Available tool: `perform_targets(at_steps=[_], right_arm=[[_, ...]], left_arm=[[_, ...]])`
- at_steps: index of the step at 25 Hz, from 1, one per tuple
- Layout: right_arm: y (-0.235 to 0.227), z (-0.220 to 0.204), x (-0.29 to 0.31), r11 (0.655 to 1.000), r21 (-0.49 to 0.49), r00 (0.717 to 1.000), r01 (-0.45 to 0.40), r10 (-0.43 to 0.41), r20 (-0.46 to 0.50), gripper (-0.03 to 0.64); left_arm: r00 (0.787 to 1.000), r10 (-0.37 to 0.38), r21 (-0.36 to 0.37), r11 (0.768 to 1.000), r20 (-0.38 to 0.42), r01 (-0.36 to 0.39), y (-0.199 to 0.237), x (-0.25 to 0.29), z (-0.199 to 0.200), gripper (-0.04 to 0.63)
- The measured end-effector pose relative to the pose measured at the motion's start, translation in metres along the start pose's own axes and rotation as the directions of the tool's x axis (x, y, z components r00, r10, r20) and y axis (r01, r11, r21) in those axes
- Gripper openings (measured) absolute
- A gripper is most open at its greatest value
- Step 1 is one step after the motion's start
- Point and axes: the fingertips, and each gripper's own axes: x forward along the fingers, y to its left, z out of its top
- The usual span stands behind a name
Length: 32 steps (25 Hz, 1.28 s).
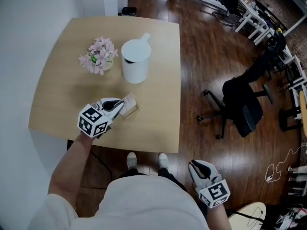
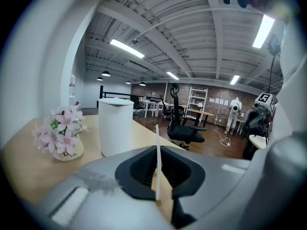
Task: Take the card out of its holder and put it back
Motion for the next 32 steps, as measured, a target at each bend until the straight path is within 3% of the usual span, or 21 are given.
perform_targets(at_steps=[10, 26, 32], right_arm=[[-0.004, 0.001, 0.006, 1.0, 0.022, 1.0, 0.011, -0.011, 0.008, 0.049], [-0.021, 0.005, 0.009, 1.0, 0.017, 1.0, -0.006, 0.006, -0.005, 0.049], [-0.033, 0.012, 0.013, 1.0, -0.008, 1.0, -0.027, 0.027, 0.01, 0.051]], left_arm=[[0.999, -0.012, 0.002, 1.0, -0.052, 0.012, 0.003, 0.012, -0.005, 0.015], [0.995, 0.002, -0.005, 1.0, -0.103, -0.002, 0.005, 0.036, -0.049, 0.018], [0.993, 0.041, 0.013, 0.999, -0.11, -0.039, 0.009, 0.033, -0.045, 0.063]])
